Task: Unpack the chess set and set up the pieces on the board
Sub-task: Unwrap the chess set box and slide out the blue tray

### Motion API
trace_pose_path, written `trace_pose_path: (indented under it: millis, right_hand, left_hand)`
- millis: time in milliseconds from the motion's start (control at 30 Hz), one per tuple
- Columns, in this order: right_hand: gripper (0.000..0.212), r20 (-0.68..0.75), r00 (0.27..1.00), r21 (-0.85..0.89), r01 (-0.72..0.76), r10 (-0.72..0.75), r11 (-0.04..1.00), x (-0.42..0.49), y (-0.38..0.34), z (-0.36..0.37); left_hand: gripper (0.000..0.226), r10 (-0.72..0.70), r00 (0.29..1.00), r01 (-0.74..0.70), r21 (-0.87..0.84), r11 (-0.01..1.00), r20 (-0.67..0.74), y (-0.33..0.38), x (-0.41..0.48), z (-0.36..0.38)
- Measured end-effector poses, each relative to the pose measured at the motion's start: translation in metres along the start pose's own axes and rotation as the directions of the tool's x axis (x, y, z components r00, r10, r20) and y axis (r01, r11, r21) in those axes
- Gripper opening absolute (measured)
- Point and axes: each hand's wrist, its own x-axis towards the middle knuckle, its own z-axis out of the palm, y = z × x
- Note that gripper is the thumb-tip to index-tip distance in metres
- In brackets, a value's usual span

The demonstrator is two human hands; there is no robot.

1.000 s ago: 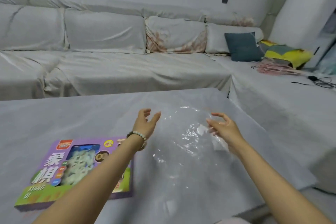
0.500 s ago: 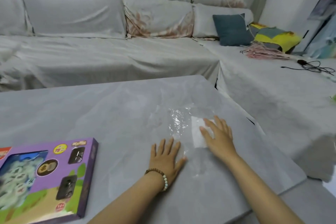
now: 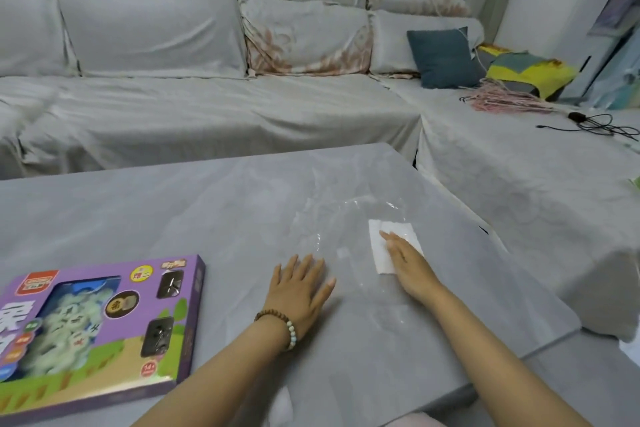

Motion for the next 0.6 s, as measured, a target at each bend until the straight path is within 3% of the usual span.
trace_pose_path:
  millis: [67, 200, 300, 367, 467, 600]
  right_hand:
    - [0.038, -0.034, 0.999, 0.141, 0.02, -0.015, 0.99, -0.007, -0.025, -0.007]
    - [0.035, 0.001, 0.994, 0.182, 0.104, -0.106, 0.978, -0.022, -0.079, 0.005]
    - [0.032, 0.018, 0.989, 0.214, 0.14, -0.147, 0.967, -0.031, -0.117, 0.039]
    - [0.033, 0.101, 0.985, 0.282, 0.109, -0.142, 0.953, -0.038, -0.143, 0.067]
    - [0.036, 0.338, 0.941, 0.4, -0.121, -0.024, 0.908, -0.053, -0.18, 0.108]
    - [0.011, 0.639, 0.755, 0.436, -0.511, 0.145, 0.741, -0.066, -0.212, 0.144]
  left_hand:
    - [0.081, 0.006, 0.995, -0.008, -0.013, 1.0, -0.097, -0.012, -0.009, -0.018]
    - [0.121, -0.056, 0.972, 0.05, -0.031, 0.998, -0.23, -0.057, -0.031, -0.052]
    - [0.103, -0.166, 0.937, 0.162, -0.037, 0.986, -0.307, -0.107, -0.055, -0.073]
    - [0.09, -0.249, 0.907, 0.251, -0.039, 0.967, -0.34, -0.144, -0.077, -0.082]
    - [0.079, -0.351, 0.883, 0.372, 0.011, 0.928, -0.311, -0.209, -0.11, -0.083]
    - [0.066, -0.477, 0.822, 0.504, 0.009, 0.864, -0.312, -0.252, -0.153, -0.087]
